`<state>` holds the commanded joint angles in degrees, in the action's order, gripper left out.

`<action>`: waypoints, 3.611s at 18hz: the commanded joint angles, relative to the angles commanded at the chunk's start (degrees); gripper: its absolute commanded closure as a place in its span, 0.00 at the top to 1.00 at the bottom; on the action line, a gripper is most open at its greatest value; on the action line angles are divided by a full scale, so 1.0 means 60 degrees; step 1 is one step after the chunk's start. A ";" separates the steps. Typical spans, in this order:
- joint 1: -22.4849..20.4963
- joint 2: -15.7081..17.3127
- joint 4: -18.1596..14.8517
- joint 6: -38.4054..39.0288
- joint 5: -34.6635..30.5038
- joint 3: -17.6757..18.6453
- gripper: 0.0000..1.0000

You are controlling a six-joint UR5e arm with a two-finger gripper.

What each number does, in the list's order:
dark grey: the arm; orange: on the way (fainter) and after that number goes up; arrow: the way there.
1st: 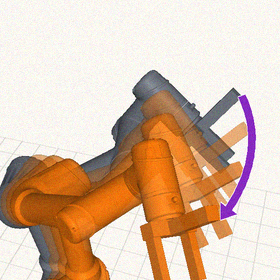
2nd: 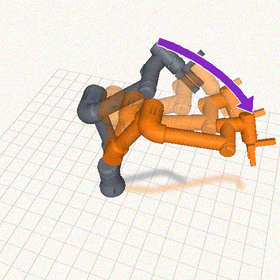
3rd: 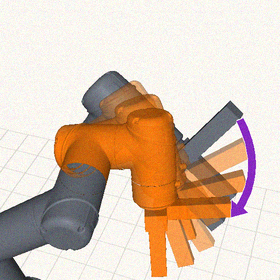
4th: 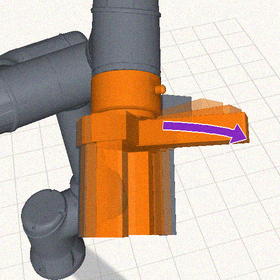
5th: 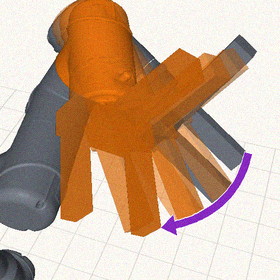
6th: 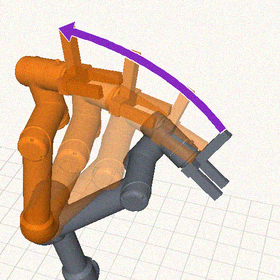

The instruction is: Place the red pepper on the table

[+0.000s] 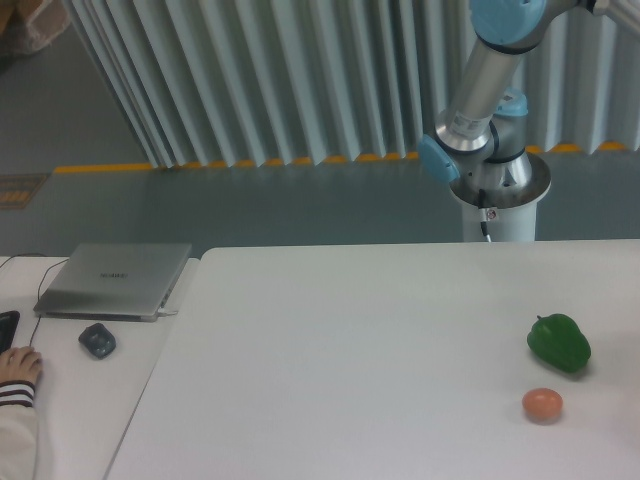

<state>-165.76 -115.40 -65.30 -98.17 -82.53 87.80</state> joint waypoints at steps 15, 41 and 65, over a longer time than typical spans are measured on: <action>0.0073 0.0044 -0.1113 0.0059 -0.0015 -0.0513 0.62; 0.2503 0.0483 -0.3487 0.4186 0.1157 -0.1978 0.62; 0.4554 0.0132 -0.0175 0.7383 0.0469 -0.1290 0.59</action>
<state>-138.44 -114.61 -66.36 -53.88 -79.72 80.06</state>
